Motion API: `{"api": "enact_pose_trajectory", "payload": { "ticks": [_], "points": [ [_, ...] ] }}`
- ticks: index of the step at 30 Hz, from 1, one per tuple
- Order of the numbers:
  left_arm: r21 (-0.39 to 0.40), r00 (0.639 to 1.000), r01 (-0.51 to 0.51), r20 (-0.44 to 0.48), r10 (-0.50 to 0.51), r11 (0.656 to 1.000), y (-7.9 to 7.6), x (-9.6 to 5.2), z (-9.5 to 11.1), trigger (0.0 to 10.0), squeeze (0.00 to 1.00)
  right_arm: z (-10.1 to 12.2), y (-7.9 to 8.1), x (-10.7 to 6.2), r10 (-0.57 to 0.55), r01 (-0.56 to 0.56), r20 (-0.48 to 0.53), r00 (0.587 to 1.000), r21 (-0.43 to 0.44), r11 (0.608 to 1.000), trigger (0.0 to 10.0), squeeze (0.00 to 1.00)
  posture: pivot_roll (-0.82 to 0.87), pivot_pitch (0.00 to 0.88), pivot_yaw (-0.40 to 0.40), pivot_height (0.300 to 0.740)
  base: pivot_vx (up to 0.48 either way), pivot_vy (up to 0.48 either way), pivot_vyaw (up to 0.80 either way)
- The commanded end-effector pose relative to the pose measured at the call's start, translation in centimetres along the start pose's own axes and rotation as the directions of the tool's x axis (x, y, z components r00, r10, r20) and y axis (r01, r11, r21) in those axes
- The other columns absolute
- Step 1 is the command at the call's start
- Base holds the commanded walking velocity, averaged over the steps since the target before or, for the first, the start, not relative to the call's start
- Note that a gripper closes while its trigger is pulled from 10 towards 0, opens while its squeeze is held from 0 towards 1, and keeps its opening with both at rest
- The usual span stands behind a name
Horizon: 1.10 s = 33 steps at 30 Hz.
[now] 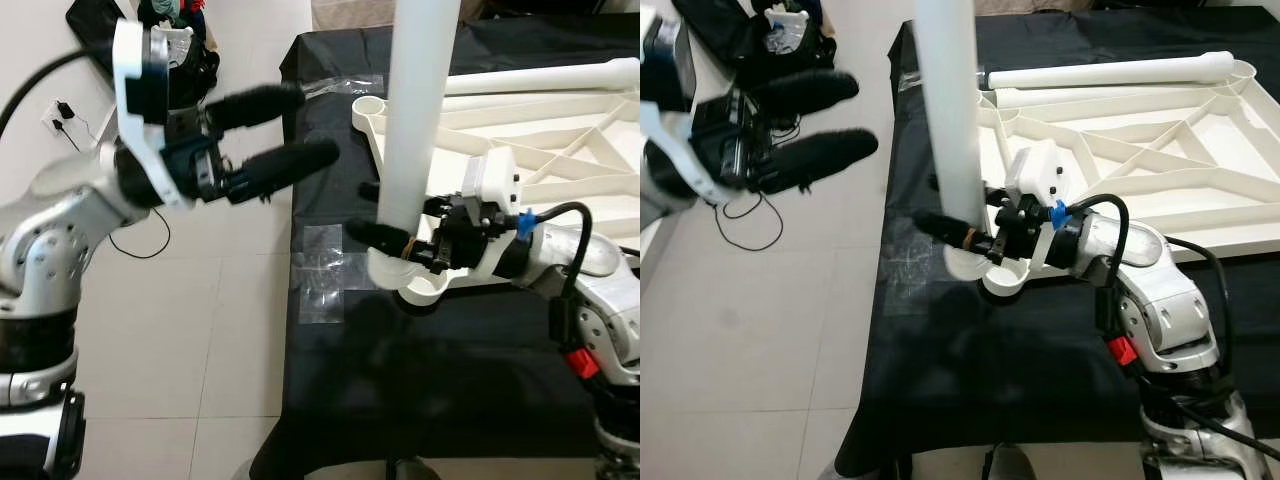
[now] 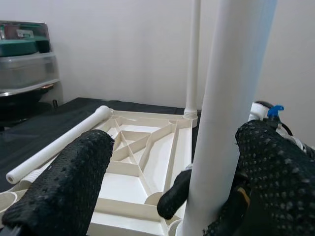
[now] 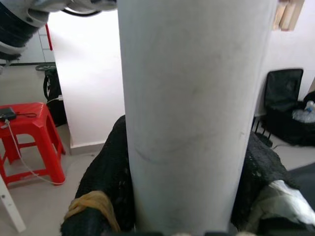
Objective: Building children table
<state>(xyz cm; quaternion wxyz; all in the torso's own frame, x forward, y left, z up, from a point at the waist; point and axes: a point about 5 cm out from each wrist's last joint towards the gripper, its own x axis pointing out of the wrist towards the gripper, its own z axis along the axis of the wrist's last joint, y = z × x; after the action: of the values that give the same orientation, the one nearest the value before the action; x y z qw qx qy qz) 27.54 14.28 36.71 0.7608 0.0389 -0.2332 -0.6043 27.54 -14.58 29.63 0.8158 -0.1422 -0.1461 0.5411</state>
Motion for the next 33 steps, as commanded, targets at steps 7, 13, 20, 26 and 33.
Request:
{"api": "enact_pose_trajectory", "payload": {
  "ticks": [7, 13, 20, 26, 33],
  "points": [
    [-0.002, 0.997, 0.08, -0.009, -0.08, 0.997, 0.1, 1.1, -0.1, 10.0, 0.0, 0.3, 0.9, 0.8, 0.064, -0.064, 0.01, 0.998, -0.015, 0.998, 10.0, 0.0, 0.02, 0.203, 0.053, 0.74, 0.0, 0.0, 0.0],
    [-0.042, 0.963, 0.269, 0.003, -0.269, 0.962, -0.9, 2.7, -0.1, 10.0, 0.0, -0.2, 1.6, 3.5, 0.058, -0.059, 0.021, 0.998, 0.026, 0.998, 10.0, 0.0, 0.02, 0.191, 0.049, 0.74, 0.0, 0.0, 0.0],
    [-0.01, 0.961, 0.275, -0.027, -0.275, 0.961, -0.5, 3.1, 0.0, 10.0, 0.0, -0.1, 1.4, 3.5, 0.058, -0.059, 0.014, 0.998, 0.018, 0.998, 10.0, 0.0, 0.02, 0.187, 0.045, 0.74, 0.0, 0.0, 0.0],
    [-0.033, 0.947, 0.315, -0.047, -0.317, 0.948, -0.7, 3.4, -0.2, 0.0, 0.0, -0.5, 1.2, 3.5, 0.043, -0.042, -0.023, 0.999, 0.016, 0.999, 10.0, 0.0, 0.02, 0.182, 0.046, 0.74, 0.0, 0.0, 0.0],
    [-0.019, 0.946, 0.319, -0.058, -0.319, 0.948, -0.6, 3.2, -0.1, 0.0, 0.0, -0.6, 1.2, 3.5, 0.03, -0.03, -0.029, 0.999, 0.021, 0.999, 10.0, 0.0, 0.01, 0.175, 0.049, 0.74, 0.0, 0.0, 0.0]
  ]
}}
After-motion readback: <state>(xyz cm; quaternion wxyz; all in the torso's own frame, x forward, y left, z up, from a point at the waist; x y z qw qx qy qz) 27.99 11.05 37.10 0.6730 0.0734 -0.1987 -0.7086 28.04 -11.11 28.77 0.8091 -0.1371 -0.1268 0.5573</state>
